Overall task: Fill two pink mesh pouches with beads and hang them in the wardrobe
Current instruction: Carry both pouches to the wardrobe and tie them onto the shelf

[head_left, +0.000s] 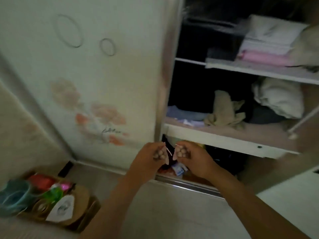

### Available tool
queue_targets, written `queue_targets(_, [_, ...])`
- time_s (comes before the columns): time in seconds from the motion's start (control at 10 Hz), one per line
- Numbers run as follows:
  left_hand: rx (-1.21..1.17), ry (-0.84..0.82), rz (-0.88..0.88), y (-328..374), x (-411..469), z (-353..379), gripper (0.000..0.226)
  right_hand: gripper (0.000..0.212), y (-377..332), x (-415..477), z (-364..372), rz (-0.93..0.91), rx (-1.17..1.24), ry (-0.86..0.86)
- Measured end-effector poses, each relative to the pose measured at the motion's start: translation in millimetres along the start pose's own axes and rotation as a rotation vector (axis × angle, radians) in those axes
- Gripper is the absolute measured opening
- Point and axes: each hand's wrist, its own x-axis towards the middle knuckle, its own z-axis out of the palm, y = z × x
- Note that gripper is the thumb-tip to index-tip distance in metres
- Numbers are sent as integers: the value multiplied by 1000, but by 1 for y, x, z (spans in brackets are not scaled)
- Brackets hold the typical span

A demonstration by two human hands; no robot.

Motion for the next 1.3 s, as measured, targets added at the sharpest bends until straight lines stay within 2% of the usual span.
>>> queue_targets(0.1, [-6,-138,34,34,48,41,37,56,40,-10,-52,84,27,92])
queue_targets(0.2, [58,-187,63,64,90,93,44,59,82,-23,-98,142,71,148])
queue_targets(0.4, [56,-330,60,120,158,213,34,59,175,-43,-186,256,3,221])
queue_targets(0.5, [153,-363,56,145,183,272,26,57,222,-51,-226,309,-3,243])
queue_targets(0.6, [176,-367,38,171,200,318,32,54,261,-54,-259,311,12,269])
queue_targets(0.7, [230,-352,53,188,217,351,46,41,297,-48,-278,388,146,297])
queue_targets(0.8, [210,-439,18,197,238,379,26,10,320,-32,-293,447,718,353])
queue_targets(0.9, [310,-496,103,176,273,415,10,22,345,-20,-299,534,915,467])
queue_targets(1.0, [101,-460,32,161,308,449,29,24,370,-5,-300,621,1091,573])
queue_targets(1.1, [307,-554,135,171,329,461,27,25,386,8,-306,674,1127,672])
queue_targets(1.2, [280,-587,71,163,347,479,20,32,404,25,-311,734,1103,693])
queue_targets(1.3, [258,-576,121,160,358,489,17,29,412,36,-314,810,924,698])
